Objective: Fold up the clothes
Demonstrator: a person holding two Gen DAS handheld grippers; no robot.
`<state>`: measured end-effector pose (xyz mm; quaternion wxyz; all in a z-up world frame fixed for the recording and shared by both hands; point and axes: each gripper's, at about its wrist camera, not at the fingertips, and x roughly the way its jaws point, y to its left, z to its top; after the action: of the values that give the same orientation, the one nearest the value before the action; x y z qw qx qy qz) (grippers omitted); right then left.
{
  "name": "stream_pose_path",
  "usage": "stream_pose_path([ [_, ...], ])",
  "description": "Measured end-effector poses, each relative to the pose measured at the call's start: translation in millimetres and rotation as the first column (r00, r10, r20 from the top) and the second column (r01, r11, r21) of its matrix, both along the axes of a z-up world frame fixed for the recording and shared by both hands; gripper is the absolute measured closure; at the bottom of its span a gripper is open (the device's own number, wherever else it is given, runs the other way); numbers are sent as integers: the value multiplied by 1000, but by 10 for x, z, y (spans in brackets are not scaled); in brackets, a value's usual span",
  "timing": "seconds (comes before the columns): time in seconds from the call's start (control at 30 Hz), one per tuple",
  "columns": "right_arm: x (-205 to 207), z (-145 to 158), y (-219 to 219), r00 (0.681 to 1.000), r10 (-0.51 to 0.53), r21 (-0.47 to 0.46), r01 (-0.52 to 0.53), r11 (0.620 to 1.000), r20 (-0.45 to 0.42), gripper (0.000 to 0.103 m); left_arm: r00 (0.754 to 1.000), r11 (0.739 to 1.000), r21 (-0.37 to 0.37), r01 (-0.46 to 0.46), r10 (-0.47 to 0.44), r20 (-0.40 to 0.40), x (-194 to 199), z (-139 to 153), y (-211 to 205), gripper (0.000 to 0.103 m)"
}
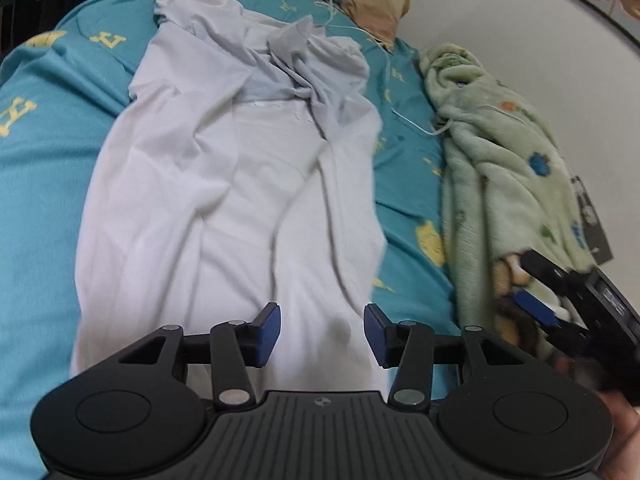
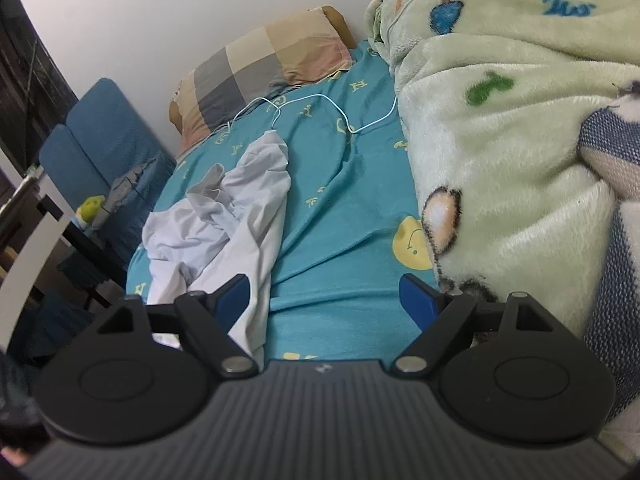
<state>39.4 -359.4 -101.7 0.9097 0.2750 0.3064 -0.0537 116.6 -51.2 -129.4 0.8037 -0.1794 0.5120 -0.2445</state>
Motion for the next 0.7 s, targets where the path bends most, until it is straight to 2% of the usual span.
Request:
stream_pose_path([
  [0.13, 20, -14, 2, 1000, 7, 12, -7, 1000, -5, 20, 999, 993, 105, 50, -48, -13, -257, -36, -89, 48],
  [0.37, 37, -50, 20, 999, 22, 16, -21, 1000, -24, 20, 991, 967, 222, 127, -114, -69, -421, -161, -126, 49],
  [0.4, 42, -58, 26, 999, 26, 16, -25, 1000, -28, 20, 989, 961, 238, 138, -123, -78, -444, -179, -131, 55],
  [0.43, 45, -66, 34, 999, 31, 16, -30, 999, -31, 20, 987, 957, 247, 154, -140, -72, -476, -165, -143, 75],
  [0.47, 49, -71, 45, 999, 37, 16, -37, 999, -34, 20, 985, 952, 256, 169, -157, -66, -508, -150, -155, 90],
  [0.5, 51, -75, 57, 998, 44, 12, -44, 999, -37, 20, 983, 946, 265, 185, -175, -61, -541, -135, -167, 99],
  [0.7, 54, -82, 141, 994, 92, 1, -92, 996, -52, 20, 977, 920, 331, 211, -212, -34, -772, -23, -194, 100],
])
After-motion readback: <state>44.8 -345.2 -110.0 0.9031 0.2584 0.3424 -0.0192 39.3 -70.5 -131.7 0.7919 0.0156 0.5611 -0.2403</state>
